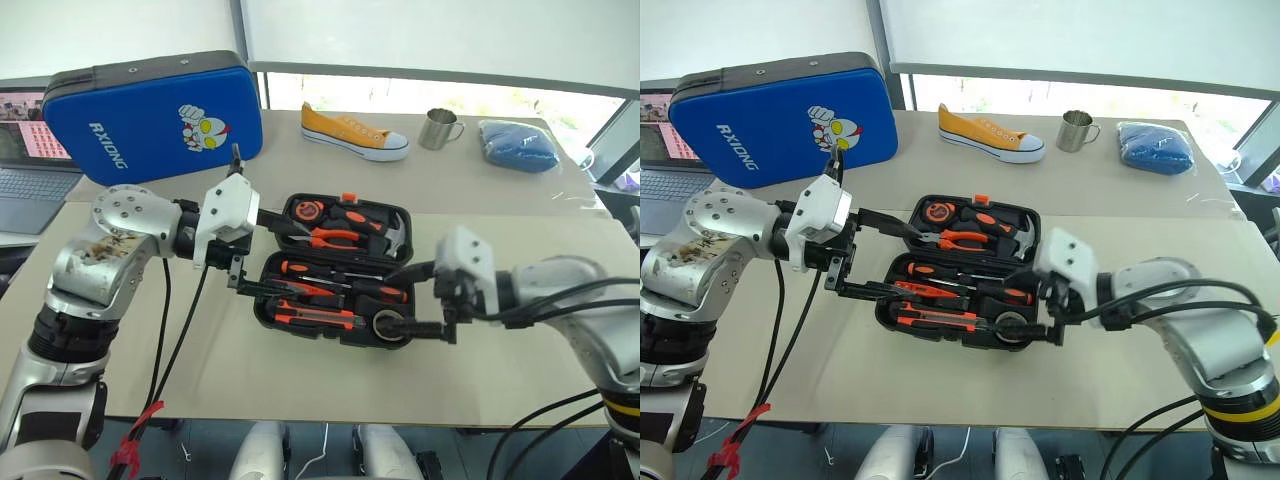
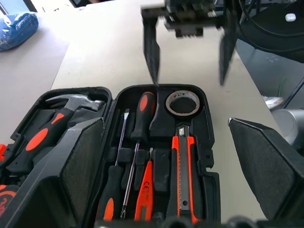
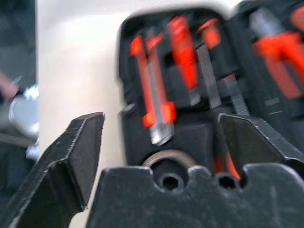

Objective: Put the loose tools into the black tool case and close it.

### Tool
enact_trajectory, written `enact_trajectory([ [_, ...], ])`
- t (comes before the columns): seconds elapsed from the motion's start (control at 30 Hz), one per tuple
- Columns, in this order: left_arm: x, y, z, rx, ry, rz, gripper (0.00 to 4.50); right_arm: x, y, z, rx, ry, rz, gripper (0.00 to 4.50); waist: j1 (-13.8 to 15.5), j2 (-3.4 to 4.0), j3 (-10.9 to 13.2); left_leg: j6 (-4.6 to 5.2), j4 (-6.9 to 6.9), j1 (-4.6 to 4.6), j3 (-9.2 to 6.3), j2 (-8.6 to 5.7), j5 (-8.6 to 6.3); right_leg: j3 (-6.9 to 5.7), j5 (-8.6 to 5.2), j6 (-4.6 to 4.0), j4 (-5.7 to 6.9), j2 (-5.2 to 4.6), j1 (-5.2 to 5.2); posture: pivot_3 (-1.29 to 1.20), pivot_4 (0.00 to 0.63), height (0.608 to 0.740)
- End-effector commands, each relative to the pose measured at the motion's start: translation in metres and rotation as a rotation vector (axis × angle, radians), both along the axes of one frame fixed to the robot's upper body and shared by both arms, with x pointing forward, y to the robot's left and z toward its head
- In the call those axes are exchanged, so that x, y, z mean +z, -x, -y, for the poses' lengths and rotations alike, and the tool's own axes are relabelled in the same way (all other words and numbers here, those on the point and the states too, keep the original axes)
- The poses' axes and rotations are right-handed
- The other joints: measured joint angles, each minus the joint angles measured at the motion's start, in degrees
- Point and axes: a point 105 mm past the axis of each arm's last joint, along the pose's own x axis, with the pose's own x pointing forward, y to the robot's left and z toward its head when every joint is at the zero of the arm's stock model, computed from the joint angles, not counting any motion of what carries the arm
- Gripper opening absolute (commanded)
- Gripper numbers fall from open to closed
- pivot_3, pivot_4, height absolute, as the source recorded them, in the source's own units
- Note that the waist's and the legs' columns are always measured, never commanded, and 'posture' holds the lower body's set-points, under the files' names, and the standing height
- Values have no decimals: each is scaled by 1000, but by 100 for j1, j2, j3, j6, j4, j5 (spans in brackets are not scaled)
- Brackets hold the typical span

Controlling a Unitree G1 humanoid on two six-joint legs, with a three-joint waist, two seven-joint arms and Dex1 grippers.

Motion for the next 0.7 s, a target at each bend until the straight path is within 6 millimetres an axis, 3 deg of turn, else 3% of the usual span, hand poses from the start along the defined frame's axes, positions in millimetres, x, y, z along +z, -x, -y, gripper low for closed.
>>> enact_trajectory([
  [0.03, -15, -22, -34, 191, -50, 31, 4500, 8, -19, 34, -232, -79, 18, 3743, -4, 0, 0, 0, -1, 1, 0, 0, 0, 0, 0, 0, -1, -1, 0, 0, 150, 740],
  [0.07, -23, -28, -45, 243, -73, 36, 4500, 6, -24, 44, -288, -85, 23, 3375, -4, 0, 0, 0, -1, 2, 0, 0, 0, 0, 0, 0, 0, 0, 1, 0, 150, 740],
  [0.17, -47, -41, -76, 376, -150, 47, 3928, -8, -34, 73, -453, -70, 33, 2429, -4, 0, 0, 0, -4, 2, 1, 0, 0, 1, 0, -1, 1, 0, -2, 0, 150, 740],
  [0.27, -66, -48, -95, 467, -207, 50, 2797, -26, -38, 92, -556, -60, 23, 1353, -6, 0, 0, 0, -4, 0, 5, 0, 0, 1, 0, -1, 0, -2, -3, 0, 150, 740],
  [0.4, -81, -53, -97, 512, -230, 61, 1539, -45, -36, 92, -553, -34, 16, 58, 5, 0, 0, 0, -3, -6, 6, -1, 0, 1, 0, 0, 0, -4, -6, 0, 150, 740],
  [0.5, -88, -61, -85, 545, -162, 55, 469, -63, -34, 83, -503, 8, 0, 0, 3, 1, 0, 0, -2, -5, 6, -2, 0, 1, 1, 1, 1, -5, -4, 0, 150, 740],
  [0.57, -88, -59, -69, 524, -73, -3, 469, -72, -31, 75, -452, 37, -10, 0, 5, 1, 0, 0, -2, -5, 5, -2, 0, 1, 1, 1, 3, -4, -4, 0, 150, 740],
  [0.7, -98, -51, -56, 472, -90, -16, 469, -77, -34, 66, -414, 55, 6, 0, -24, 1, -1, 0, 0, -12, 4, -1, 0, 1, 1, 1, 6, -4, -13, 0, 150, 740],
])
